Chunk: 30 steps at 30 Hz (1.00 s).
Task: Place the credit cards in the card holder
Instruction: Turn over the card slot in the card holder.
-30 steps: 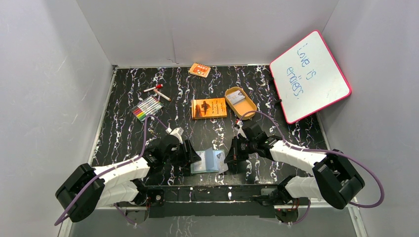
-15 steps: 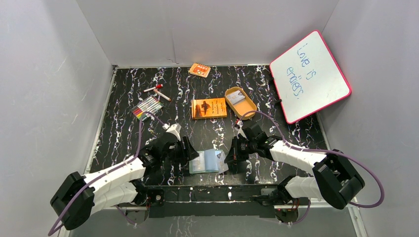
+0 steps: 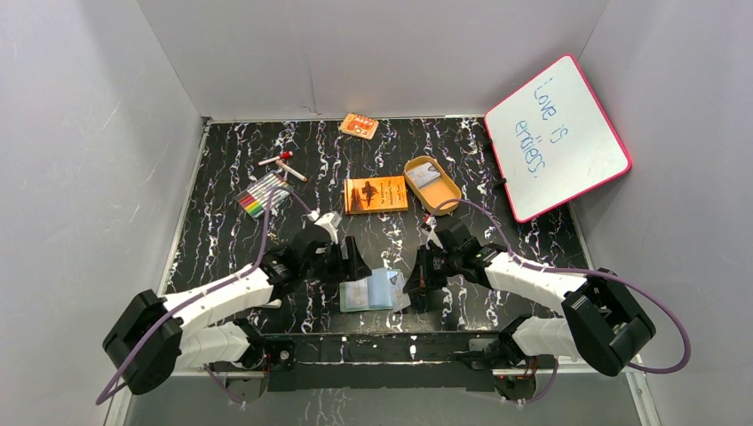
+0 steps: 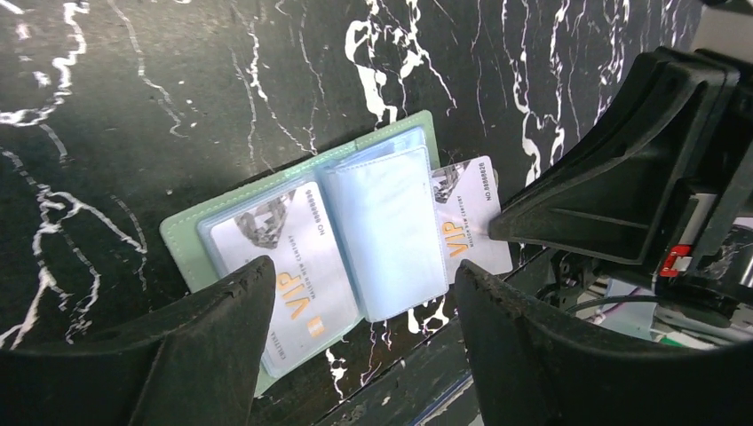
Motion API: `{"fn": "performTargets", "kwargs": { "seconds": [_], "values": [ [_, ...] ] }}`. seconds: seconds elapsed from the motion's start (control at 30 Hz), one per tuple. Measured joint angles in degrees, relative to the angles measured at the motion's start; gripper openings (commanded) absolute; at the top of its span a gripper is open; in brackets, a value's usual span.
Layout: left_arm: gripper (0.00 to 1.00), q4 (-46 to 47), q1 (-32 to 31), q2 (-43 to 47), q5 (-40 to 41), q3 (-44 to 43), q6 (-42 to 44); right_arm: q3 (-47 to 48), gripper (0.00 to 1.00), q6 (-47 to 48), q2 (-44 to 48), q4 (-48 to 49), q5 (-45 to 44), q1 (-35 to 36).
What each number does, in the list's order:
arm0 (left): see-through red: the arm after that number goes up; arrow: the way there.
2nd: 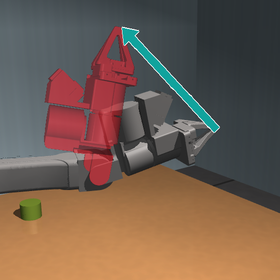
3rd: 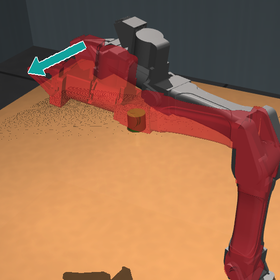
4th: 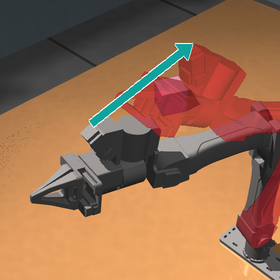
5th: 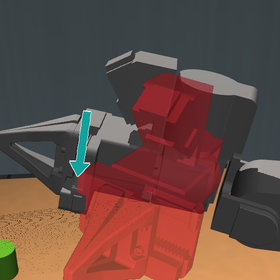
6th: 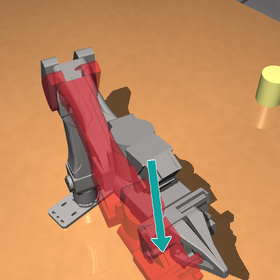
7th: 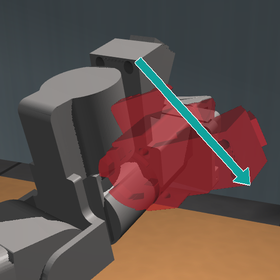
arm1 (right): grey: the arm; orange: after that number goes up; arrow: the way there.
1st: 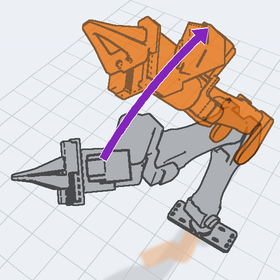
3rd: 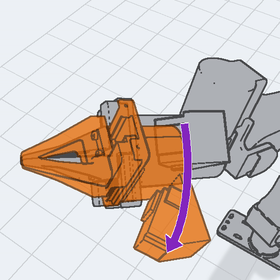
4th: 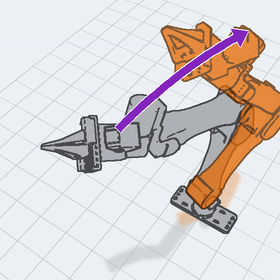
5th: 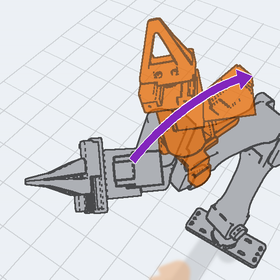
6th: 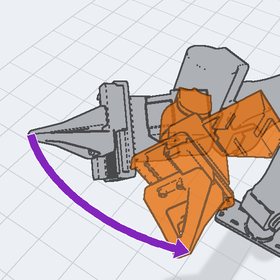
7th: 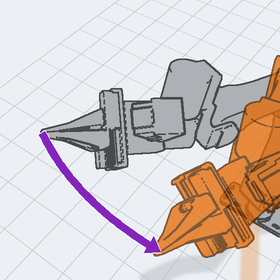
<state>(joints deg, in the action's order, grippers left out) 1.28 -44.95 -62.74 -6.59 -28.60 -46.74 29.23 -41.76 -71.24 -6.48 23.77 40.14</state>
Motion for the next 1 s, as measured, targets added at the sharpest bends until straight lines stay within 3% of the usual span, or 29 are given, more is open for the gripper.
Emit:
{"fn": "performTargets", "kwargs": {
  "seconds": [0.23, 0.5, 0.8, 0.9, 1.0],
  "values": [
    [0.79, -3.3, -4.6, -9.0, 1.0, -8.0, 3.3, 0.0, 0.00, 0.1, 0.0, 0.0, 0.0, 0.0],
    [0.81, -11.4, -13.0, -18.9, 10.5, -19.0, 6.3, 0.0, 0.00, 0.2, 0.0, 0.0, 0.0, 0.0],
    [0.81, -19.3, -17.3, -27.4, 18.7, -24.5, 7.2, 0.0, 0.00, 0.3, 0.0, 0.0, 0.0, 0.0],
    [0.76, -20.8, -18.0, -29.1, 20.4, -25.7, 7.3, 0.0, 0.00, 0.4, 0.0, 0.0, 0.0, 0.0],
    [0.64, -21.8, -18.3, -29.8, 21.5, -26.2, 7.3, 0.0, 0.00, 0.4, 0.0, 0.0, 0.0, 0.0]
  ]
}}
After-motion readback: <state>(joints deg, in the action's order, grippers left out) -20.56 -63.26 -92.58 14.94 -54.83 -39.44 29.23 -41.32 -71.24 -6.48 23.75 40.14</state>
